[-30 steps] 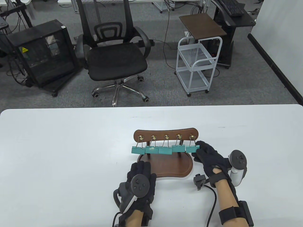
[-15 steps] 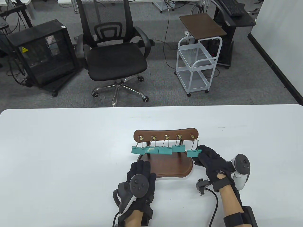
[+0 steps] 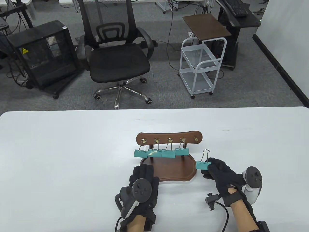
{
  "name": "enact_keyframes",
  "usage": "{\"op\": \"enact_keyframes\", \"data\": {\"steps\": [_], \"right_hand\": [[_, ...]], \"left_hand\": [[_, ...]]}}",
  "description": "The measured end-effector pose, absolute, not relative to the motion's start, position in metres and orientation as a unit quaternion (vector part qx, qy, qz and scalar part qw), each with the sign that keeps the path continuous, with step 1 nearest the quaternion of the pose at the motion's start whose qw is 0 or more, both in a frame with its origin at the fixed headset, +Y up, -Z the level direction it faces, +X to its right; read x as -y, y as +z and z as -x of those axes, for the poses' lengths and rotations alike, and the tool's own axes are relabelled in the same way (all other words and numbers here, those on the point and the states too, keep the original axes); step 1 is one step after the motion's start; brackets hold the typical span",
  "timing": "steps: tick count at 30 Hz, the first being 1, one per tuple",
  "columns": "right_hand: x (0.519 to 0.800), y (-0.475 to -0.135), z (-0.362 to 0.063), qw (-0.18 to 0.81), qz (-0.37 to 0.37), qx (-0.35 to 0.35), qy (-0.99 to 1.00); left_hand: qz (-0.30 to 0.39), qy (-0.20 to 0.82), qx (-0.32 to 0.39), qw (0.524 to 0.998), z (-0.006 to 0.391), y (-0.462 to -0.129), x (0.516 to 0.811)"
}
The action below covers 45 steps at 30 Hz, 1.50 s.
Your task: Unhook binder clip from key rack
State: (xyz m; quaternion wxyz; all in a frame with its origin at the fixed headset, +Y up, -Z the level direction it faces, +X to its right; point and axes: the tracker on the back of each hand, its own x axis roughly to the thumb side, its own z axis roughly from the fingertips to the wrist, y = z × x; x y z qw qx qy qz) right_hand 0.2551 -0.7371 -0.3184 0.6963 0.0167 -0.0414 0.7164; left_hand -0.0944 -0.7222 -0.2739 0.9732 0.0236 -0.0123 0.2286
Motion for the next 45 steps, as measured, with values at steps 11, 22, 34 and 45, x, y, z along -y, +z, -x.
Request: {"op": "enact_keyframes", "data": {"steps": [11, 22, 34, 45], "right_hand": [[0.727, -0.316, -0.266, 0.564, 0.045, -0.017, 0.825], [0.738, -0.315, -0.269, 0.424, 0.113, -0.122, 0.89], [0.748, -0.315, -0.257, 0.317, 0.15, -0.194, 0.916], [0.752, -0.316, -0.252, 0.29, 0.153, -0.194, 0.924]], "left_hand": [[-0.02, 0.231, 0.011, 0.973, 0.095, -0.273, 0.722], [-0.019, 0.23, 0.009, 0.973, 0.096, -0.273, 0.723], [-0.017, 0.233, 0.006, 0.972, 0.097, -0.273, 0.723], [-0.018, 0.234, 0.006, 0.972, 0.098, -0.273, 0.722]]}}
